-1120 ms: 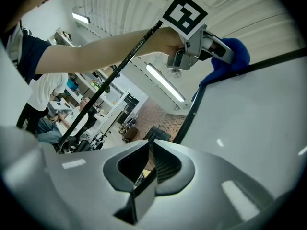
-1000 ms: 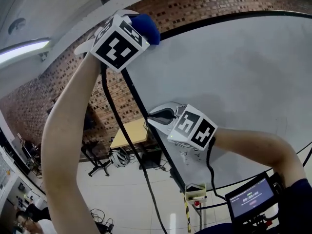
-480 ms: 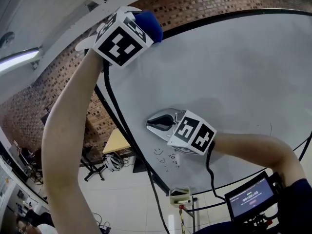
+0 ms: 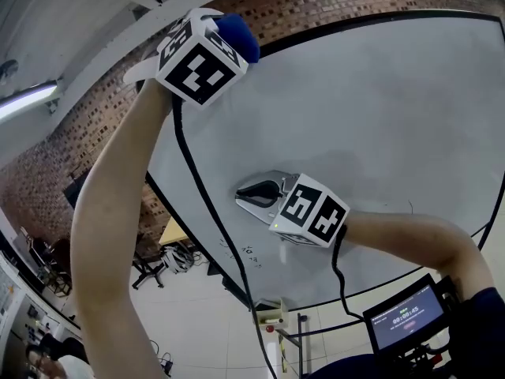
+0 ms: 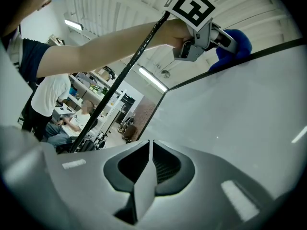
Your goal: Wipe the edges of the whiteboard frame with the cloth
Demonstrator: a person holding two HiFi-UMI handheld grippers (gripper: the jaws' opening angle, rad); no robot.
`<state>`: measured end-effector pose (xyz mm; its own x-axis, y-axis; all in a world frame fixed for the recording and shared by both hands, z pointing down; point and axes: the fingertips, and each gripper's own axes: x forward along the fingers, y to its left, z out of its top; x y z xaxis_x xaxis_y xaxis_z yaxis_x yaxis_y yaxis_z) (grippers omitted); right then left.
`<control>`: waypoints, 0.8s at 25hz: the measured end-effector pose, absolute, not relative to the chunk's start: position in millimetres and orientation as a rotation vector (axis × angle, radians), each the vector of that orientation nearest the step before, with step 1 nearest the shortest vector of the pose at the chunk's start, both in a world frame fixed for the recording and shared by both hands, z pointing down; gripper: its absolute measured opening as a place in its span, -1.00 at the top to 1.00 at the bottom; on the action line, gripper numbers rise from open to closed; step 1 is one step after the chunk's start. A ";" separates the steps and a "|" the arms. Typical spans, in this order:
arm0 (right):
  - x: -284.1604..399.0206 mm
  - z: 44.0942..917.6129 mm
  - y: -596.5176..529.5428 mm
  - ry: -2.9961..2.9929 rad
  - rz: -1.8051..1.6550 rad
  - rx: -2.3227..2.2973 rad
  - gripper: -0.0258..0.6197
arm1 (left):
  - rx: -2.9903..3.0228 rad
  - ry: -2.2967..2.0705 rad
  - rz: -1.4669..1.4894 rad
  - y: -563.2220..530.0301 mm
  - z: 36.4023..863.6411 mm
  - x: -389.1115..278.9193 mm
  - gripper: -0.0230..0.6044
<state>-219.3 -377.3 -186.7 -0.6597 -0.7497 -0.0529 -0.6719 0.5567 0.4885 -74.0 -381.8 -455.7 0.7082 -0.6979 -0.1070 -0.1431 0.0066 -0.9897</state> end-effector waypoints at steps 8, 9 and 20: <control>-178.9 -148.8 -329.4 -2.726 -0.693 1.206 0.83 | -1.628 0.835 -0.171 -313.9 -467.3 -57.9 0.17; -173.0 -138.8 -326.3 -2.747 -0.654 1.217 0.83 | -1.667 0.841 -0.093 -298.1 -465.9 -60.0 0.17; -47.5 -22.6 -236.3 -2.626 -0.220 1.809 0.83 | -2.301 0.719 0.360 -175.0 -221.7 -148.2 0.16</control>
